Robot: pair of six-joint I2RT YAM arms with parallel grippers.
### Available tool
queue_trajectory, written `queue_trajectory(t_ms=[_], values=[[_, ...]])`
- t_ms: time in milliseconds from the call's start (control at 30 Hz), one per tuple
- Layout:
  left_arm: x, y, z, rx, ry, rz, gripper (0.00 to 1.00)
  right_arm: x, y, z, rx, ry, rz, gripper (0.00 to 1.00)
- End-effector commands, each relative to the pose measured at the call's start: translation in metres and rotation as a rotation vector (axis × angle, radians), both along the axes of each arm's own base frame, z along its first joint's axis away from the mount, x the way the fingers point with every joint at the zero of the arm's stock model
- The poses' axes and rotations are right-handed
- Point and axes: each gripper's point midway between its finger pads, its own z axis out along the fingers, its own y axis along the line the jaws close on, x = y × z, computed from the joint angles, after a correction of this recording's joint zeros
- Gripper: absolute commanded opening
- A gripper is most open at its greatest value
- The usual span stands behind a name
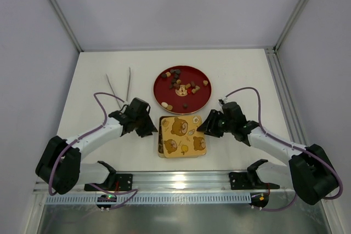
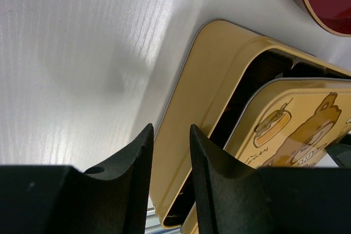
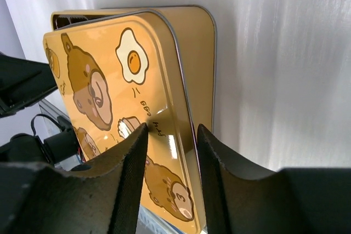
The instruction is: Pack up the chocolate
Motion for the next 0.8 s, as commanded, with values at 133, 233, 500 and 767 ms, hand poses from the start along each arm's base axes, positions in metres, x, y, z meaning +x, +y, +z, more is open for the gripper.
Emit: queue_trajectory(t_ms=[133, 233, 500, 767], values=[[0.001, -0.013, 0.010, -0.043, -0.032, -0.028, 0.33, 0.023, 0.006, 0.014, 0.003, -0.015, -0.061, 0.37], [0.000, -0.015, 0.009, -0.045, -0.031, -0.031, 0.32, 0.027, 0.006, 0.014, -0.010, -0.007, -0.076, 0.35], [-0.003, -0.021, 0.010, -0.054, -0.029, -0.046, 0.33, 0.032, 0.006, 0.010, -0.018, 0.014, -0.109, 0.35], [-0.003, -0.023, 0.008, -0.050, -0.021, -0.058, 0.36, 0.038, 0.006, 0.015, -0.045, 0.000, -0.116, 0.35]])
